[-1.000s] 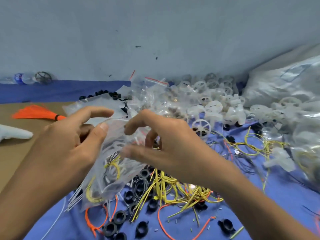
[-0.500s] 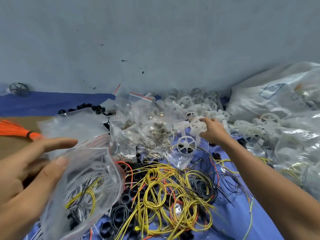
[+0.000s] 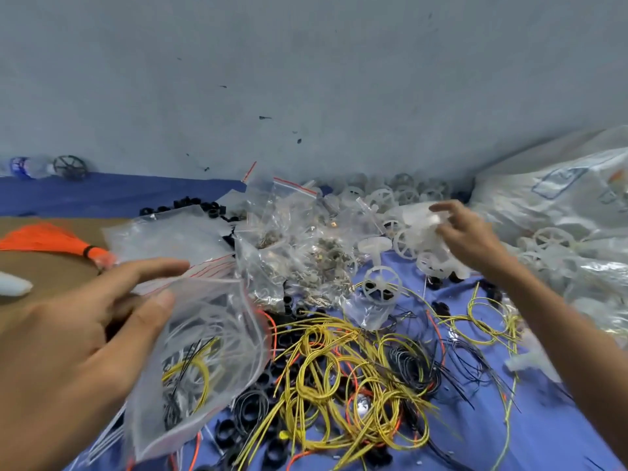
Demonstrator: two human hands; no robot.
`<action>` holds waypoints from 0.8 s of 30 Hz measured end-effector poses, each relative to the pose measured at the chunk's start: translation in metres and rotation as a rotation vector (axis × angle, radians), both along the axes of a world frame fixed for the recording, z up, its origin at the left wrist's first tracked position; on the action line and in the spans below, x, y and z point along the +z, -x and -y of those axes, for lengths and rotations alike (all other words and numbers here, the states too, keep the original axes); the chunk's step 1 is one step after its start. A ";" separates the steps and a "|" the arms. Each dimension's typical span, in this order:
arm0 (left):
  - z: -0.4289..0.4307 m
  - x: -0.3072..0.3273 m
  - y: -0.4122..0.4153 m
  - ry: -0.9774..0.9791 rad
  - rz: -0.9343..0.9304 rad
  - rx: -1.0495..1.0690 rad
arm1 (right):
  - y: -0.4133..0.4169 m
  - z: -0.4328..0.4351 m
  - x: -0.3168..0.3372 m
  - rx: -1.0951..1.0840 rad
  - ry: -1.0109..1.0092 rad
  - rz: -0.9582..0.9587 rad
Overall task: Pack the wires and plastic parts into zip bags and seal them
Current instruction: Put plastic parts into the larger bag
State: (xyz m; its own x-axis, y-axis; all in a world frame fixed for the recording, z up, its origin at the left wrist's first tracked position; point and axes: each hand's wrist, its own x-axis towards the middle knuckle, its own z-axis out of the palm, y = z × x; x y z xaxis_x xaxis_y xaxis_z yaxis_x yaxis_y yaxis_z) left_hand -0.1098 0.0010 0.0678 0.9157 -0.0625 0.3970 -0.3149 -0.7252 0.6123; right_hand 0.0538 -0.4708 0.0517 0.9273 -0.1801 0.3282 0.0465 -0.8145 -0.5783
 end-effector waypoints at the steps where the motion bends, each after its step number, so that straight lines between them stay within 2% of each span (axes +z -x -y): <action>1: 0.003 0.006 0.000 -0.004 -0.016 0.004 | 0.016 -0.008 0.017 0.080 -0.132 0.012; 5: 0.027 0.028 0.005 -0.076 0.042 0.068 | 0.086 -0.058 0.080 0.431 -0.599 0.000; 8: 0.038 0.036 0.005 -0.044 0.022 0.120 | 0.130 -0.106 0.107 0.693 -0.756 -0.062; 10: 0.039 0.036 0.002 -0.008 -0.018 0.109 | 0.150 -0.143 0.113 0.918 -0.776 -0.160; 12: 0.037 0.036 -0.002 0.041 -0.046 0.102 | 0.159 -0.174 0.108 1.019 -0.792 -0.278; 13: 0.035 0.037 -0.003 0.064 -0.052 0.106 | 0.158 -0.185 0.101 1.016 -0.758 -0.320; 16: 0.027 0.037 -0.005 0.090 -0.037 0.104 | 0.151 -0.210 0.077 0.941 -0.423 -0.375; 18: 0.025 0.038 -0.004 0.076 -0.018 0.107 | 0.148 -0.216 0.069 0.912 -0.297 -0.388; 24: 0.021 0.036 -0.001 0.025 -0.015 0.086 | 0.147 -0.204 0.085 0.886 -0.381 -0.299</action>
